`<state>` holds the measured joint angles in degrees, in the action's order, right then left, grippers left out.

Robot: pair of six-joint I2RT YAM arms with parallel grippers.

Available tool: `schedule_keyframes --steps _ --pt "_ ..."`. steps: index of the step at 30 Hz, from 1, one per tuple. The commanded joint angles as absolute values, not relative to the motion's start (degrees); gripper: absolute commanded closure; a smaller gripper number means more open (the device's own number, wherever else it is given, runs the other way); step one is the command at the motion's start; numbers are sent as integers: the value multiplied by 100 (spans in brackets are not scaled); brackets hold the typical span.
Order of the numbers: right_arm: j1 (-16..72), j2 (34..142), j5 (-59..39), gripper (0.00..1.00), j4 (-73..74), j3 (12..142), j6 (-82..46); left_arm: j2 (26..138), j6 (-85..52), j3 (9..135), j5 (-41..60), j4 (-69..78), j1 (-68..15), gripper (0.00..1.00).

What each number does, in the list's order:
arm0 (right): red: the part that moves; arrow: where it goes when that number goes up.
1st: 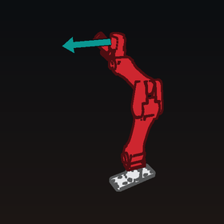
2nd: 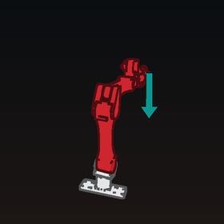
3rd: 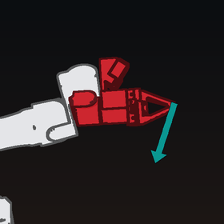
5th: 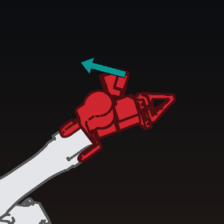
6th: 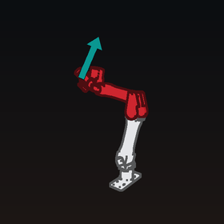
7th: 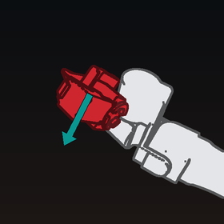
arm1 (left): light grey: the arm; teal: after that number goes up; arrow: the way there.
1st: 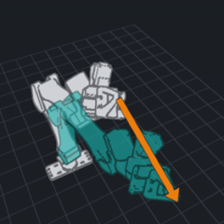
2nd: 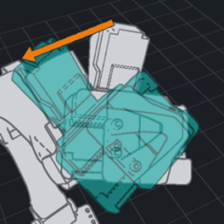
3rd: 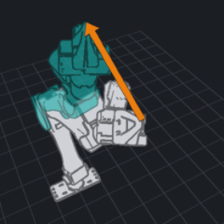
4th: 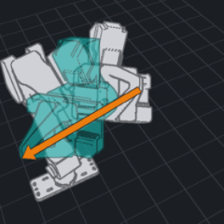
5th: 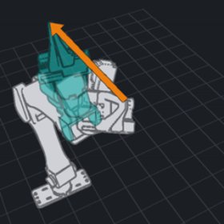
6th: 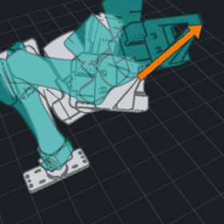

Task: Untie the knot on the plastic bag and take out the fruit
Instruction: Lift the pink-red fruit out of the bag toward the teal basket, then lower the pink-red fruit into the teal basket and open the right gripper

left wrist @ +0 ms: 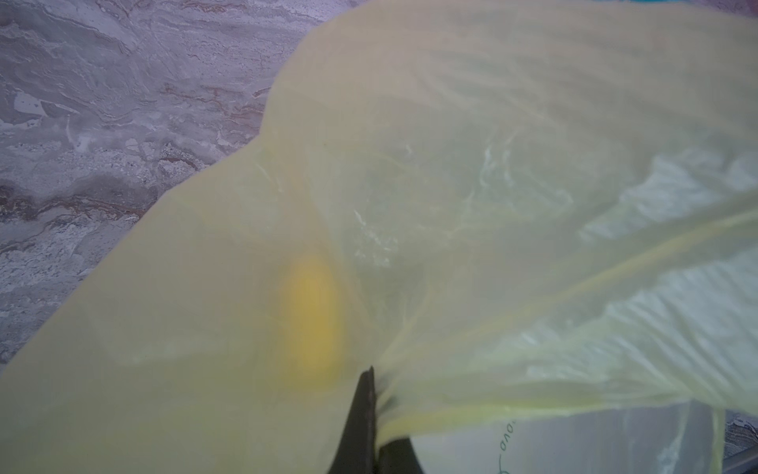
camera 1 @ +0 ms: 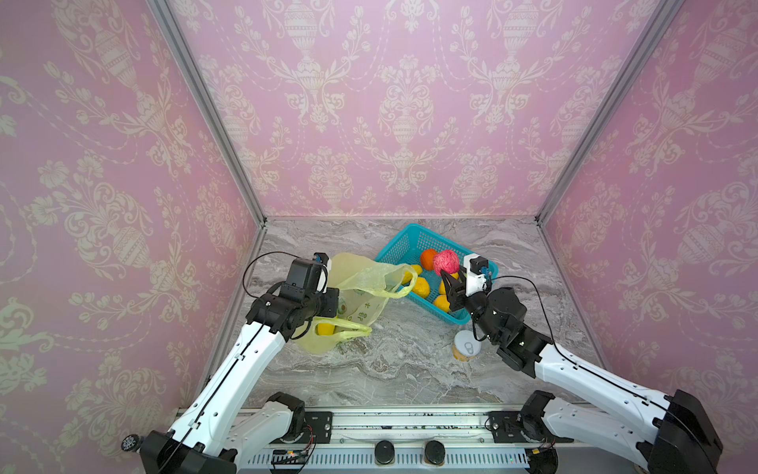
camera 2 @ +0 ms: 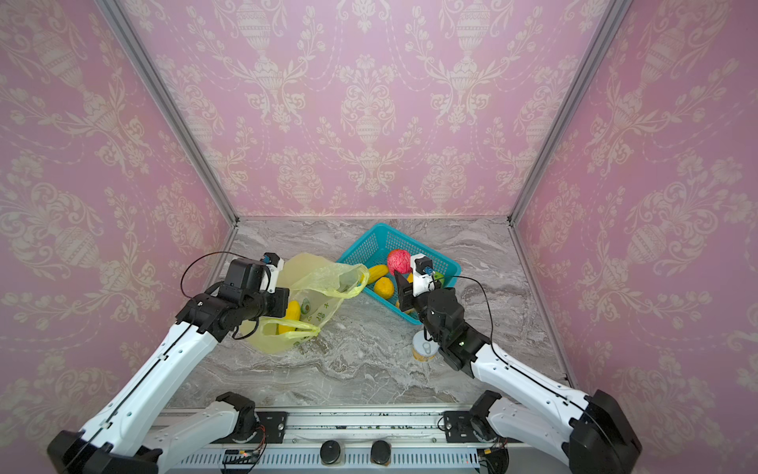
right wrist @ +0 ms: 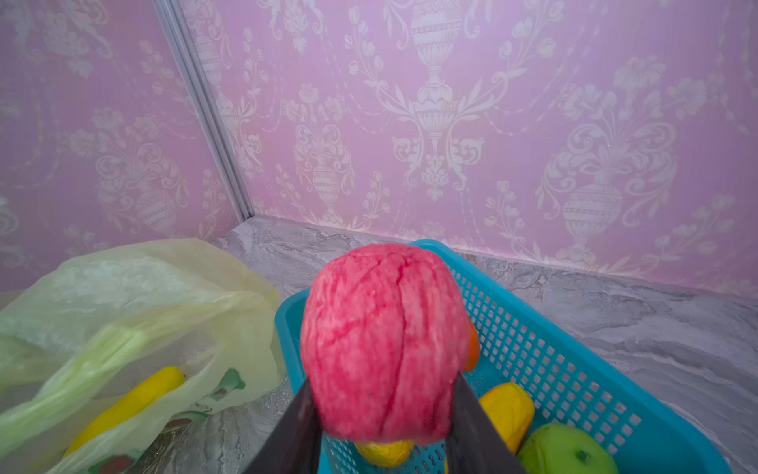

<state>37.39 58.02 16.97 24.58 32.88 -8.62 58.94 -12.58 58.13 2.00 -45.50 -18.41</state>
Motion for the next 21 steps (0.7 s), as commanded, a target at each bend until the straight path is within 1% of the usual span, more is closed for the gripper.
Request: schedule_keyframes --steps 1,5,9,13,18,21 --pt "3423 6036 1197 82 1961 3433 -1414 5906 -1296 5888 177 -4642 -1789 100" --pt "3149 6986 1629 83 1184 4143 -1561 5884 -1300 5883 179 -4649 -1787 100" --pt "2806 8203 1649 85 642 4860 -1819 5785 -1291 5875 200 -4623 -1786 100" --pt "2615 9181 1896 82 163 5554 -1837 5745 -1274 5876 290 -4588 -1789 100" --pt "2449 10006 1845 80 185 5969 -1838 5699 -1274 5859 320 -4551 -1788 100" --pt "2386 10323 2038 78 -48 6251 -1812 5715 -1266 5869 359 -4553 -1791 100"
